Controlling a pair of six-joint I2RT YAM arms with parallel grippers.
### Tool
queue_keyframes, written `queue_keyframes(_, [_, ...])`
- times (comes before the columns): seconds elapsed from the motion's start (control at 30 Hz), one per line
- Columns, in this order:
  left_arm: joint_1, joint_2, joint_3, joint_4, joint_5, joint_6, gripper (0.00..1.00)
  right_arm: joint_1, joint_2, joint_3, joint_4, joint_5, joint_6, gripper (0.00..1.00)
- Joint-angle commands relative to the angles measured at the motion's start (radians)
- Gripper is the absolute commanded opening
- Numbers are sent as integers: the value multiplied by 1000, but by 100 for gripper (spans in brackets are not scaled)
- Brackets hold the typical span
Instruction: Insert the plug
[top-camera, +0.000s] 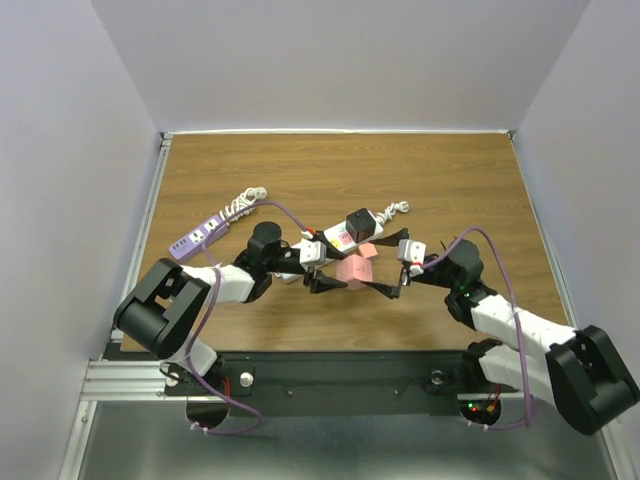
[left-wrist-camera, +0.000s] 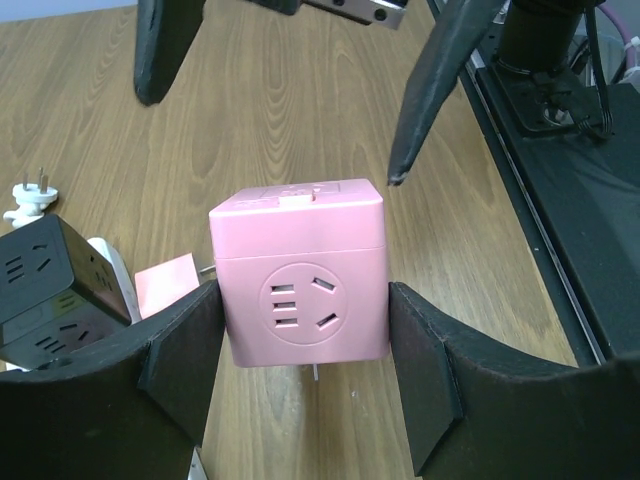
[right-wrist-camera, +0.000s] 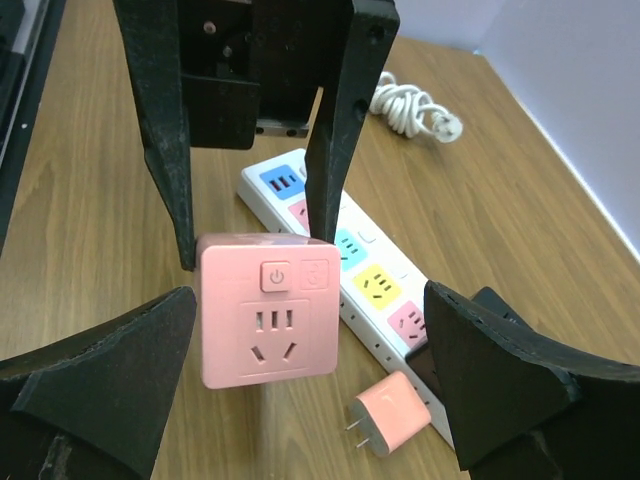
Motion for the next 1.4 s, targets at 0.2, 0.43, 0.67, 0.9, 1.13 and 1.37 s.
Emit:
queue_keyframes(0.2, [5, -79, 7, 53, 33, 22, 0, -36, 181, 173, -96, -214, -46, 100])
queue_keyframes(0.43, [5, -86, 7, 53, 25, 25, 0, -36, 174, 217, -222, -260, -78, 100])
queue_keyframes(0.67, [5, -119, -12, 63, 30, 31, 0, -36, 253, 274, -282, -256, -80, 96])
queue_keyframes(0.9, [5, -117, -11, 68, 25, 27, 0, -36, 271, 299, -315, -251, -72, 68])
queue_keyframes(1.13, [5, -91, 7, 68, -42, -2, 0, -35, 230, 291, -312, -288, -38, 7])
queue_keyframes(1.37, [5, -74, 18, 79, -116, -39, 32, -35, 170, 256, -206, -196, 123, 1])
